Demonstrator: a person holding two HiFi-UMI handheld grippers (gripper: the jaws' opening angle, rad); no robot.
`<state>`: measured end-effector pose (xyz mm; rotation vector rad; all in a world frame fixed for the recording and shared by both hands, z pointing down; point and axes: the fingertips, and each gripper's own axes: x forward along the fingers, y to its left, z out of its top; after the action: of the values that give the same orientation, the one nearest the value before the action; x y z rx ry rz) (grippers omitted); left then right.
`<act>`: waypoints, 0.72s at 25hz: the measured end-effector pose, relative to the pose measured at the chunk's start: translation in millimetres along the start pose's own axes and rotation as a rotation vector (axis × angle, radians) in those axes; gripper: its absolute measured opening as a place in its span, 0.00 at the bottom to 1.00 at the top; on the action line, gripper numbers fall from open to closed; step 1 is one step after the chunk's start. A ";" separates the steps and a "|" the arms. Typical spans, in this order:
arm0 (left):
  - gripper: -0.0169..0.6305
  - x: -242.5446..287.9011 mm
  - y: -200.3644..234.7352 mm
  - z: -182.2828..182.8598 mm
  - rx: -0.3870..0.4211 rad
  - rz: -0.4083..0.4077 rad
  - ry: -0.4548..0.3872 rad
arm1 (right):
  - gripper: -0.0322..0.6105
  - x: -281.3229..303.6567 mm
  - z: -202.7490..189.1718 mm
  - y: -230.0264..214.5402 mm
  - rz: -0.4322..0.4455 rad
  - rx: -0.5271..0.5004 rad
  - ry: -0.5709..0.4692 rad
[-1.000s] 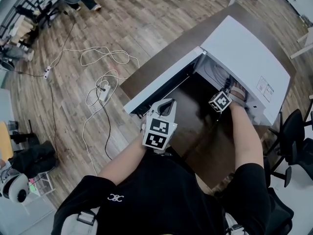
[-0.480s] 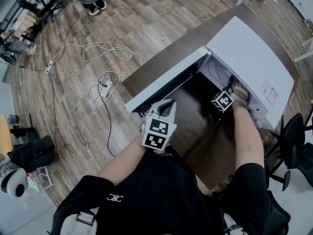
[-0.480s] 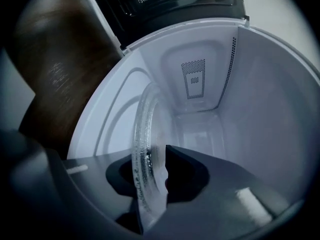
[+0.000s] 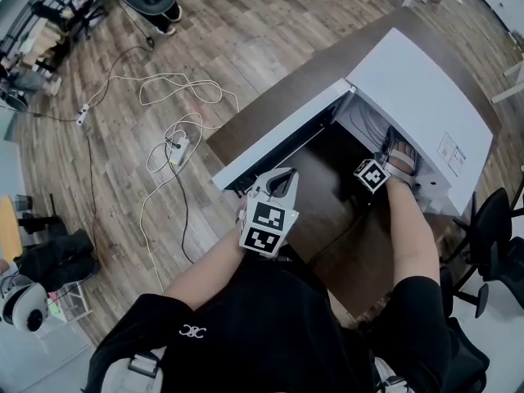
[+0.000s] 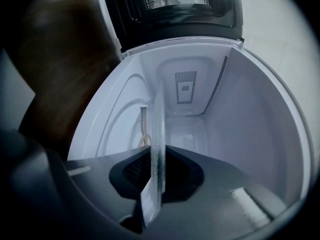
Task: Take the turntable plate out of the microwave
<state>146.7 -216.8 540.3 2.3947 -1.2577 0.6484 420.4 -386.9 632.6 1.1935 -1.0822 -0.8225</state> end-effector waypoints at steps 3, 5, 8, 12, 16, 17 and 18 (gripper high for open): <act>0.04 0.0 -1.2 3.0 0.009 -0.014 -0.004 | 0.10 -0.7 0.8 -3.5 0.017 0.009 0.007; 0.04 -0.7 -2.2 6.2 0.019 -0.025 -0.009 | 0.10 -5.7 1.6 -10.8 0.006 0.000 0.001; 0.04 -1.4 -2.2 12.8 0.033 -0.040 -0.021 | 0.11 -17.6 5.7 -19.9 -0.004 -0.001 -0.020; 0.04 -0.1 -4.3 23.0 0.046 -0.066 -0.041 | 0.11 -35.5 14.9 -24.1 -0.006 -0.004 -0.048; 0.04 0.1 -11.2 29.9 0.064 -0.105 -0.058 | 0.11 -56.3 23.7 -29.2 -0.017 -0.010 -0.074; 0.04 -0.4 -12.8 31.4 0.069 -0.116 -0.062 | 0.11 -61.9 25.5 -31.2 -0.018 -0.009 -0.076; 0.04 -0.8 -14.3 33.0 0.075 -0.126 -0.067 | 0.11 -67.3 26.7 -33.2 -0.019 -0.006 -0.077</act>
<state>165.8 -225.2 511.0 2.5524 -1.1153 0.5922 376.2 -339.3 586.5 1.1767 -1.1313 -0.8918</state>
